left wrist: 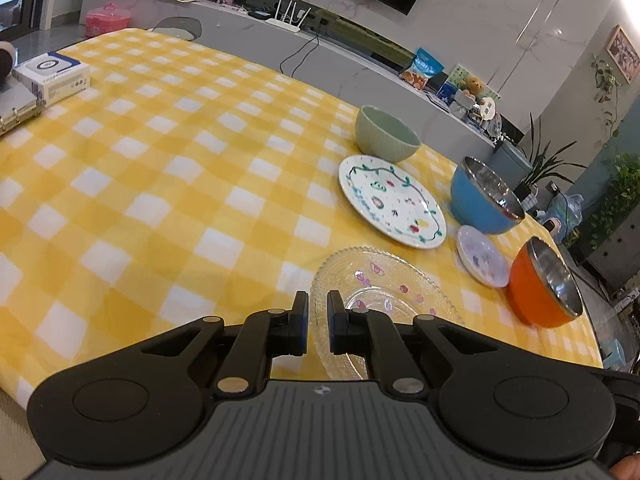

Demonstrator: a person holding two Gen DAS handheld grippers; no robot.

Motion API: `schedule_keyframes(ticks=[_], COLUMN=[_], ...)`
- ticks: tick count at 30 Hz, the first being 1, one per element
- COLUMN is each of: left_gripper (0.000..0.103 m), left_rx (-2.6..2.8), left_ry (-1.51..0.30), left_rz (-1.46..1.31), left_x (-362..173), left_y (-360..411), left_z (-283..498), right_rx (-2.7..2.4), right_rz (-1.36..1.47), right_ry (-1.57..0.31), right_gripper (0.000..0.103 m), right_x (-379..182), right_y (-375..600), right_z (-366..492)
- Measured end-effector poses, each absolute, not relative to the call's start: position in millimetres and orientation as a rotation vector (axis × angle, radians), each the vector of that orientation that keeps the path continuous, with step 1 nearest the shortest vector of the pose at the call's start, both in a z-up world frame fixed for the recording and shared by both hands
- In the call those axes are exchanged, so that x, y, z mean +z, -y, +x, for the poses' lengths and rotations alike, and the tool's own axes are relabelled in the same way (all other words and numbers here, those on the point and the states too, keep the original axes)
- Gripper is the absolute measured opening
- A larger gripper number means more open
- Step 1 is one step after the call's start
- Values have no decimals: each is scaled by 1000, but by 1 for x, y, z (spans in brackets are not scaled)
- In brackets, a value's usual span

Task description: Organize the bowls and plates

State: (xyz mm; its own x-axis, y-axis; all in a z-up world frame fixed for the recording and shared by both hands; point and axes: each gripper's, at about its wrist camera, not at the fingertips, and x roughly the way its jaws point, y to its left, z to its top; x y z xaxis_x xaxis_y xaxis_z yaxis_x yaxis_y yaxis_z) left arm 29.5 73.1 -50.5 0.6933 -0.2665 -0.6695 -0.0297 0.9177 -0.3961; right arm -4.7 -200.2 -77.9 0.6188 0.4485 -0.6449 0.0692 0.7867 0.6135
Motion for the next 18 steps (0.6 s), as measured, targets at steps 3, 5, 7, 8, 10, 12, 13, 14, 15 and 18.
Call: schedule_keyframes(ticks=[3, 5, 7, 8, 10, 12, 13, 14, 15, 18], left_gripper=[9, 9, 9, 9, 9, 9, 9, 9, 9, 9], left_rx=[-130, -130, -128, -125, -123, -124, -123, -122, -121, -114], left_ry=[-802, -802, -801, -800, -801, -798, -798, -799, -803, -824], left_rz=[-407, -414, -419, -421, -425, -422, -416, -409, -408, -413], left_x=[-54, -56, -57, -59, -61, -63, -64, -64, -65, -70], left_y=[-76, -80, -82, -83, -84, -86, -86, -86, -86, -86], left_z=[25, 22, 20, 20, 21, 21, 22, 22, 22, 22], right_rx=[237, 247, 253, 255, 261, 265, 265, 267, 268, 269], right_rz=[642, 629, 630, 632, 632, 621, 611, 604, 598, 589], right_ry=[-896, -902, -909, -912, -914, -915, -914, -912, -910, -911], right_gripper=[7, 7, 7, 7, 7, 7, 7, 7, 7, 6], right_x=[-82, -84, -86, -88, -89, -90, -91, -91, -90, -90], right_y=[198, 196, 195, 194, 192, 189, 188, 187, 186, 184], right_z=[-8, -8, -9, -9, -8, -8, -8, -8, -7, -6])
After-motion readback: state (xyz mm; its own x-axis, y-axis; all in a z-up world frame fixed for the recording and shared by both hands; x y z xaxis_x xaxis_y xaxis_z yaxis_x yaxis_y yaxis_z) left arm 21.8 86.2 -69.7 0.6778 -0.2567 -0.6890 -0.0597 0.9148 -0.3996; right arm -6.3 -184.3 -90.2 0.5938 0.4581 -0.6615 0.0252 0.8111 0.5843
